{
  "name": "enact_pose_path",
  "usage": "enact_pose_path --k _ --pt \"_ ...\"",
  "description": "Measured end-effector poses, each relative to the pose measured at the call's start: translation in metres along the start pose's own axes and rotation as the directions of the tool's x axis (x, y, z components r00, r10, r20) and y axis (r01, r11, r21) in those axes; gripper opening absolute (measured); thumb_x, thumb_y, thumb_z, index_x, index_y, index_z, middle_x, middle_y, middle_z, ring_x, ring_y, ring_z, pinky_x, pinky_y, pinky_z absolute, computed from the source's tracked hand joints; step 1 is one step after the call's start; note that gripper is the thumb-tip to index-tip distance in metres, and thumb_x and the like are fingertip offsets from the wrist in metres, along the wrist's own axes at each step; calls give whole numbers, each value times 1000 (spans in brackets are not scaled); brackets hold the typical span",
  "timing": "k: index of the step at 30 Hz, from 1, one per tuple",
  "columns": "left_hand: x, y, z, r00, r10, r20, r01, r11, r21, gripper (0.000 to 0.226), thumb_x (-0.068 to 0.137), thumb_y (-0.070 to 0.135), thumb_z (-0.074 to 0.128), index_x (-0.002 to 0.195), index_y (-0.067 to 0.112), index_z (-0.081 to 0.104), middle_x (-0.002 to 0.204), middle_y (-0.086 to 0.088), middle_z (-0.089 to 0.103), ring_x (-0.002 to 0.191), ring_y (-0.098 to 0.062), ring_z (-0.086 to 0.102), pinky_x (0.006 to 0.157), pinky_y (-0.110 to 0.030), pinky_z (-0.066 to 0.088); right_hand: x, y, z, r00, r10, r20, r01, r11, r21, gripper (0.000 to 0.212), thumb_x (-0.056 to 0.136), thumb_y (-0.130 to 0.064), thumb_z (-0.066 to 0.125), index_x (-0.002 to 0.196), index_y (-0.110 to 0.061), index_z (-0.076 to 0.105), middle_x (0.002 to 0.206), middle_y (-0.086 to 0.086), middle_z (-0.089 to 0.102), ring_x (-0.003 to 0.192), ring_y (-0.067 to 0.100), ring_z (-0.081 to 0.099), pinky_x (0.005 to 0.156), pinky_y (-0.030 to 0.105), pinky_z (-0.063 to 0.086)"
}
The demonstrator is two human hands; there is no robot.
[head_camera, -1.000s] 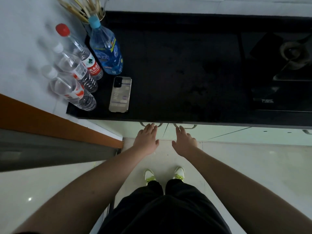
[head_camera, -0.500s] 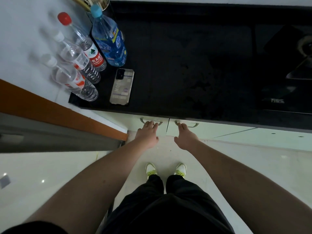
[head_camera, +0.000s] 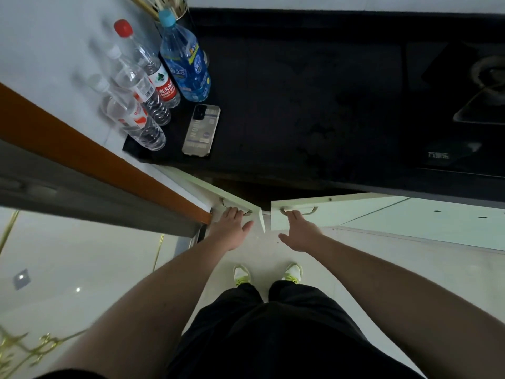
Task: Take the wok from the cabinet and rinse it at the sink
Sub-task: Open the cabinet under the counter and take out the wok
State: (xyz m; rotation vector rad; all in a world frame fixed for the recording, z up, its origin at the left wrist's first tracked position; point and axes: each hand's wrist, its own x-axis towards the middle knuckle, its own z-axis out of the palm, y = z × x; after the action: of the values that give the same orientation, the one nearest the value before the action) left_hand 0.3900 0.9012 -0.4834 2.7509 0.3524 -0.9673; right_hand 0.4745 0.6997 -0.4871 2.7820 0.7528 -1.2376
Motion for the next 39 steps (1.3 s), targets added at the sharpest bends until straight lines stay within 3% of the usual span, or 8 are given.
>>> enact_pose_path --k 4,13,16,20,24,29,35,39 --pt "-12 1 -5 997 70 31 -73 987 140 65 100 20 39 155 22 3 157 -15 15 146 -33 10 113 -48 28 -23 3 25 999 15 -48 -13 999 52 77 93 -58 40 150 -13 17 154 2 20 111 29 59 82 41 52" --pt "-36 -35 27 997 48 -53 -47 999 12 89 90 23 62 151 26 -2 151 -18 29 138 -40 25 103 -59 37 -81 -11 69 956 276 -99 -250 943 221 72 94 -65 18 148 -18 28 151 -2 29 109 23 61 78 37 54" --pt "-57 -43 37 997 26 -70 -27 1000 -8 59 100 31 43 152 24 14 148 -17 34 138 -35 29 107 -50 36 -100 -15 89 881 437 -182 -366 872 326 88 85 -78 9 139 -16 40 141 -3 42 104 24 62 80 41 54" --pt "-61 -52 44 997 32 -76 -35 998 -43 54 97 47 31 143 19 34 131 -15 50 124 -30 42 96 -45 46 -116 -18 111 787 582 -204 -431 756 492 76 92 -68 10 131 -14 47 130 1 51 108 27 58 89 43 46" --pt "-56 -50 37 984 -41 -172 33 998 -50 102 76 81 -7 110 18 66 113 -9 60 95 -24 59 63 -32 49 -136 -13 117 666 706 -242 -477 652 589 53 96 -45 32 134 -10 41 134 9 49 118 27 49 99 41 36" --pt "-65 -41 39 981 -52 -185 57 998 25 90 87 71 2 110 14 68 123 -13 57 105 -28 55 71 -36 49 -163 24 139 759 494 -423 -457 868 194 68 97 -18 32 154 -16 -4 162 1 -13 149 20 -10 118 36 -7" --pt "-71 -17 32 978 -142 -151 161 980 118 86 92 68 7 105 8 67 113 -14 60 96 -26 57 72 -36 44 -198 78 163 863 347 -366 -449 861 -241 61 97 -14 22 152 -1 0 161 11 -11 148 24 -14 110 39 -29" --pt "-65 -12 36 968 -164 -191 183 979 85 86 93 65 7 90 5 68 93 -15 60 79 -26 55 70 -36 48 -217 107 168 894 349 -282 -425 860 -283 60 98 -20 23 152 -1 7 161 15 -3 149 26 -10 101 38 -35"
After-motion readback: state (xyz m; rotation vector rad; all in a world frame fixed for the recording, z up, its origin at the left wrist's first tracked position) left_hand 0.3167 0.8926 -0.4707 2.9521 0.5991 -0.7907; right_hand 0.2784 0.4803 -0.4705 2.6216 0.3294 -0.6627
